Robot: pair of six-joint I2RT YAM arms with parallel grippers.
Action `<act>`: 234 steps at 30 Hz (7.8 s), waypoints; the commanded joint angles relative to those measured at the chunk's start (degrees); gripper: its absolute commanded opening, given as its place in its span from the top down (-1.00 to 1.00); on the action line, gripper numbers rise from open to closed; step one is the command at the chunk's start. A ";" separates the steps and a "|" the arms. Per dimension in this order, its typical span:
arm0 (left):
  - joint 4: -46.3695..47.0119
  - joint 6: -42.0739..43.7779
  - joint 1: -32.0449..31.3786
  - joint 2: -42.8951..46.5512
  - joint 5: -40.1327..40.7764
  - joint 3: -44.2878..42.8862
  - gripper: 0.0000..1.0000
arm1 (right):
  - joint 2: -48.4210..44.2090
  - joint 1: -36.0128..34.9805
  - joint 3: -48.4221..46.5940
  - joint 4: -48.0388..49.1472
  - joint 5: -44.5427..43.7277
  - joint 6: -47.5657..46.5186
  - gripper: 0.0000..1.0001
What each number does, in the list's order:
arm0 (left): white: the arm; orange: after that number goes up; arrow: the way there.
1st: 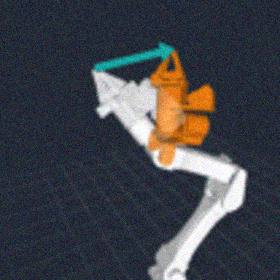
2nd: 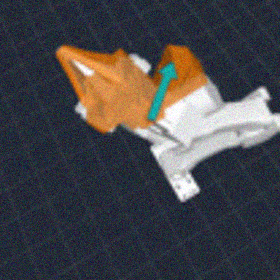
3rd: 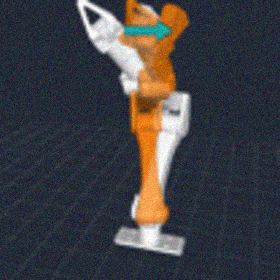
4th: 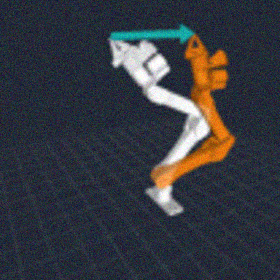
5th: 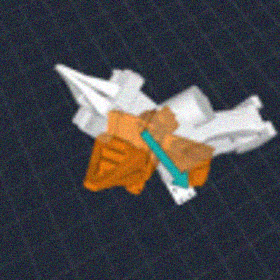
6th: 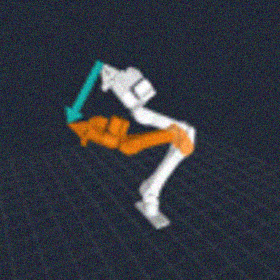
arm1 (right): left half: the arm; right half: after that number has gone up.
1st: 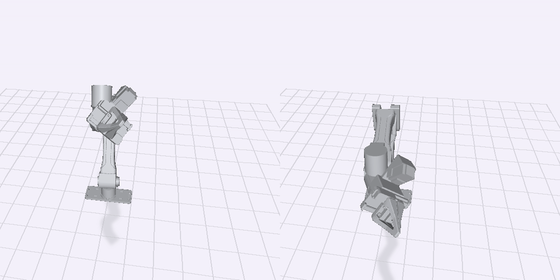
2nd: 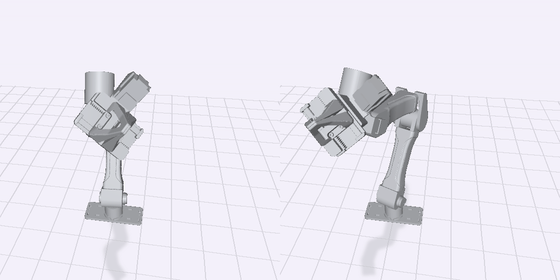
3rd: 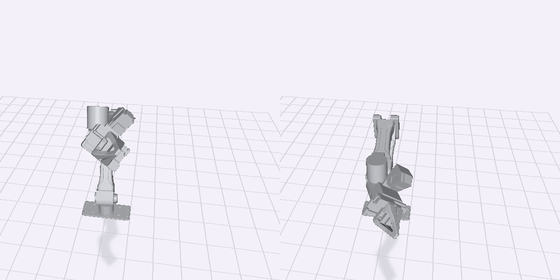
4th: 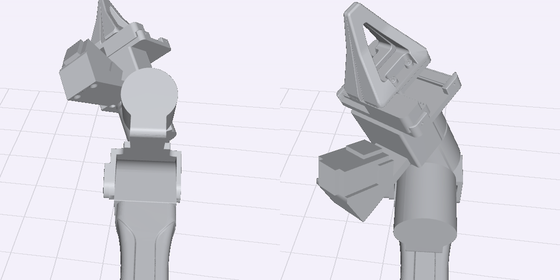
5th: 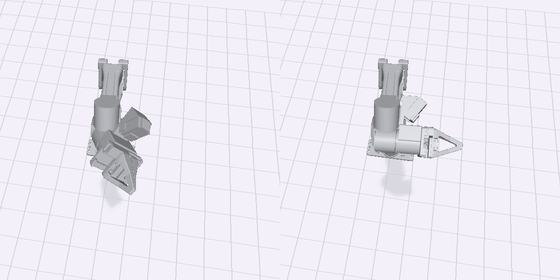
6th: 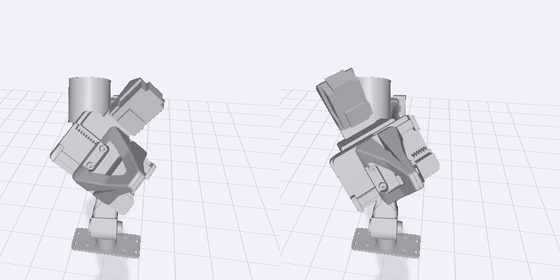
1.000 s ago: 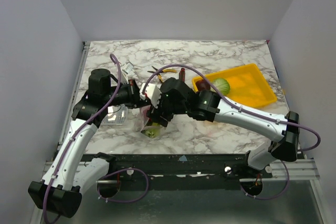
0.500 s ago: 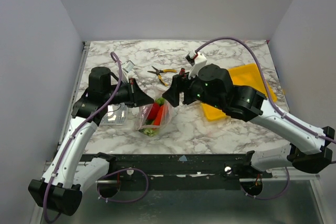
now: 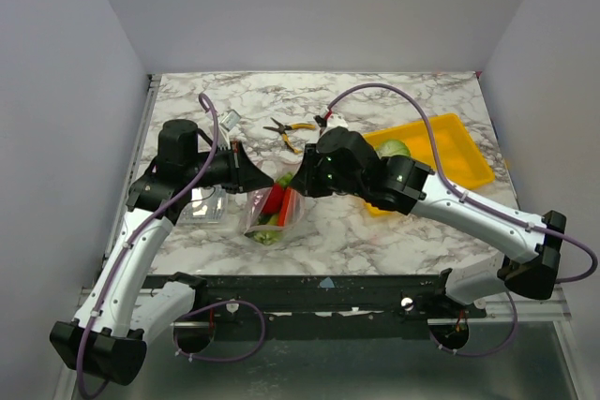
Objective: Place the food in the zip-top bag and seal the zipper
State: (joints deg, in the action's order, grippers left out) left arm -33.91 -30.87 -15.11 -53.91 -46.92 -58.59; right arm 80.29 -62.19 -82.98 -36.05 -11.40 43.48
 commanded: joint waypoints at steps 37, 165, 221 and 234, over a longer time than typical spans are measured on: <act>7.04 26.67 -16.16 3.37 40.17 -1.60 0.83 | 3.21 1.03 -3.60 13.24 -21.89 22.38 0.41; -6.03 24.09 -16.17 -18.76 8.09 -23.69 1.00 | 4.18 34.29 9.68 44.24 80.57 -30.94 0.99; -7.29 26.83 -16.13 -16.69 5.64 -23.24 1.00 | 9.44 29.30 -12.26 -7.31 76.28 -63.56 0.67; -7.64 25.17 -16.17 -17.82 6.17 -26.54 -0.03 | 8.45 29.30 -8.64 1.49 74.59 -56.54 0.99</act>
State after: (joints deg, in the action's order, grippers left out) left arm -41.87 -5.74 -31.00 -71.79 -40.71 -81.71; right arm 89.56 -32.88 -92.25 -37.10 62.54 -14.66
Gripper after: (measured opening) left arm 0.517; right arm 0.008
